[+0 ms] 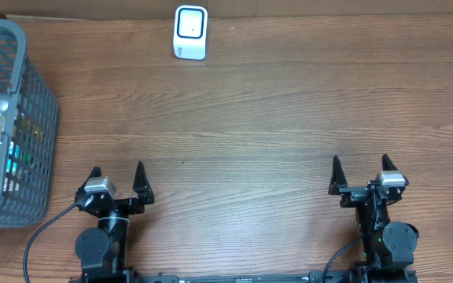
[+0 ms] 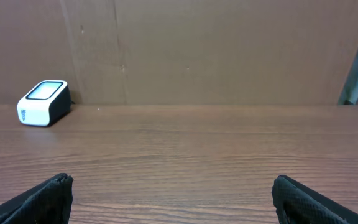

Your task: Scan the item barcode

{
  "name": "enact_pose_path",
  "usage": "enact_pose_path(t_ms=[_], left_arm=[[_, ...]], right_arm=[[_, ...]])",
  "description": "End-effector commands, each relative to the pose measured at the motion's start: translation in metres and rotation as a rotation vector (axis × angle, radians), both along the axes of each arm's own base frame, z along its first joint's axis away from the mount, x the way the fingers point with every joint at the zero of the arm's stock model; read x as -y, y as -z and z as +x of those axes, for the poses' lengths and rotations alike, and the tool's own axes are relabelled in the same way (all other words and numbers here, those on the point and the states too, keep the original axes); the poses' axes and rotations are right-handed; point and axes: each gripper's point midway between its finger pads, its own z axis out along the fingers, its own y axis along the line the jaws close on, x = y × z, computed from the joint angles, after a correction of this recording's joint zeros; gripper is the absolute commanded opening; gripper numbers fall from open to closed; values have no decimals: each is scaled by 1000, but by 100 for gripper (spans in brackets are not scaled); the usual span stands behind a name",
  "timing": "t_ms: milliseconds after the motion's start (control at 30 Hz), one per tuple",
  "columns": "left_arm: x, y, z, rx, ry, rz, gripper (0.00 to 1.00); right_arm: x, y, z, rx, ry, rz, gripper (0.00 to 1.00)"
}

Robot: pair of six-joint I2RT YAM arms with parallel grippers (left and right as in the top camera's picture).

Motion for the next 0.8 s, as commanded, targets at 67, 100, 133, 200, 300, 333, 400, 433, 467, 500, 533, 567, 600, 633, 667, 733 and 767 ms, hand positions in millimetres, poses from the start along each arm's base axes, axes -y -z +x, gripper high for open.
enact_pose_path(t_ms=[67, 100, 133, 200, 300, 333, 400, 433, 467, 500, 533, 567, 600, 633, 667, 733, 767], left_arm=[[0, 2, 0, -5, -1, -2, 100], [1, 2, 0, -5, 2, -2, 100], [1, 2, 0, -5, 1, -2, 100], [1, 2, 0, -5, 1, -2, 100], [1, 2, 0, -5, 1, -2, 99], [1, 2, 0, -5, 1, -2, 100], [1, 2, 0, -5, 1, -2, 100], [1, 2, 0, -5, 1, -2, 100], [1, 2, 0, -5, 1, -2, 100], [1, 2, 0, -5, 1, -2, 100], [1, 2, 0, -5, 1, -2, 99], [1, 2, 0, -5, 1, -2, 100], [1, 2, 0, -5, 1, -2, 100], [1, 2, 0, -5, 1, -2, 100], [1, 2, 0, -5, 1, -2, 99], [1, 2, 0, -5, 1, -2, 99], [1, 2, 0, -5, 1, -2, 100]], right_arm=[[0, 3, 0, 1, 0, -5, 100], [0, 3, 0, 1, 0, -5, 100], [0, 3, 0, 1, 0, -5, 100], [0, 3, 0, 0, 0, -5, 100], [0, 3, 0, 1, 0, -5, 100], [0, 3, 0, 1, 0, -5, 100], [0, 3, 0, 0, 0, -5, 100], [0, 3, 0, 1, 0, -5, 100], [0, 3, 0, 1, 0, -5, 100], [0, 3, 0, 0, 0, -5, 100], [0, 3, 0, 1, 0, -5, 100], [0, 3, 0, 0, 0, -5, 100], [0, 3, 0, 0, 0, -5, 100], [0, 3, 0, 0, 0, -5, 100], [0, 3, 0, 1, 0, -5, 100], [0, 3, 0, 0, 0, -5, 100], [0, 3, 0, 1, 0, -5, 100]])
